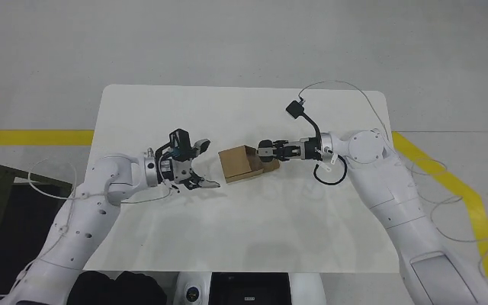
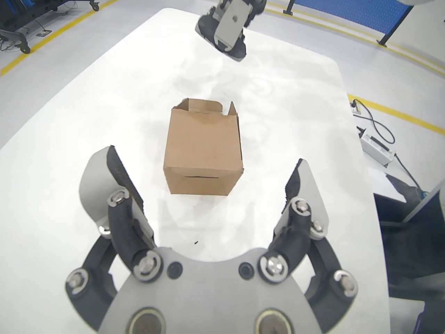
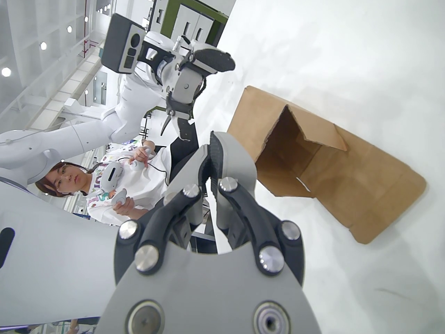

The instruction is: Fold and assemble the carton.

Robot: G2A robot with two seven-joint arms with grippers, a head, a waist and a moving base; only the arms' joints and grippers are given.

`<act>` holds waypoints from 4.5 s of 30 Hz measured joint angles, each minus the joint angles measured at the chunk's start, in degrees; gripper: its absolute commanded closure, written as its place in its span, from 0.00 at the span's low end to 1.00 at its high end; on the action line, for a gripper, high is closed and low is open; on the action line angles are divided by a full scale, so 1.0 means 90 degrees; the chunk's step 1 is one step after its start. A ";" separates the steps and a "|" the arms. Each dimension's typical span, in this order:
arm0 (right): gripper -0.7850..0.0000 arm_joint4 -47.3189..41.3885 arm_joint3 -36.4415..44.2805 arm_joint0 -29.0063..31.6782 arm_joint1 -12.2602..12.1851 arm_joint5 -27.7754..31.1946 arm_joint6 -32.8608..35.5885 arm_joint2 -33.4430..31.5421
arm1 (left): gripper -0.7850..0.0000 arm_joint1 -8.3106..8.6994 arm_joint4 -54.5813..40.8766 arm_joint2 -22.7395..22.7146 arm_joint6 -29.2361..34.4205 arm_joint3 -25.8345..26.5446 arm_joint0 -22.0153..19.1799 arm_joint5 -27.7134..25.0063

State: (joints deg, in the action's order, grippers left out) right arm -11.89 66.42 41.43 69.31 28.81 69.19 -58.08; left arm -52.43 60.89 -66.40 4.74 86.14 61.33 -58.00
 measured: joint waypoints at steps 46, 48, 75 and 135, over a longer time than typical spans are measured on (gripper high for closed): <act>1.00 0.0411 -0.0552 0.0149 0.0149 -0.1271 -0.0344 0.0945 | 0.00 -0.0649 0.0271 0.1387 -0.0610 -0.1418 -0.0830 0.0699; 1.00 0.0364 -0.0655 0.0077 0.0201 -0.1209 -0.0372 0.1043 | 0.00 -0.0658 0.0281 0.1388 -0.0605 -0.1437 -0.0845 0.0669; 1.00 0.0283 -0.1015 -0.0148 0.0350 -0.0939 -0.0449 0.1133 | 0.00 -0.0723 0.0225 0.1333 -0.0433 -0.1519 -0.0844 0.0370; 0.75 0.0906 0.0031 0.0501 -0.0214 -0.1736 -0.0013 -0.0206 | 0.00 -0.0788 -0.0079 0.1064 -0.0268 -0.1459 -0.0690 0.0128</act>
State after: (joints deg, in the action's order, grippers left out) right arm -3.74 66.69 45.94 67.39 13.18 69.07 -59.93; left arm -59.52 60.19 -56.82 2.32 73.01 55.12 -56.85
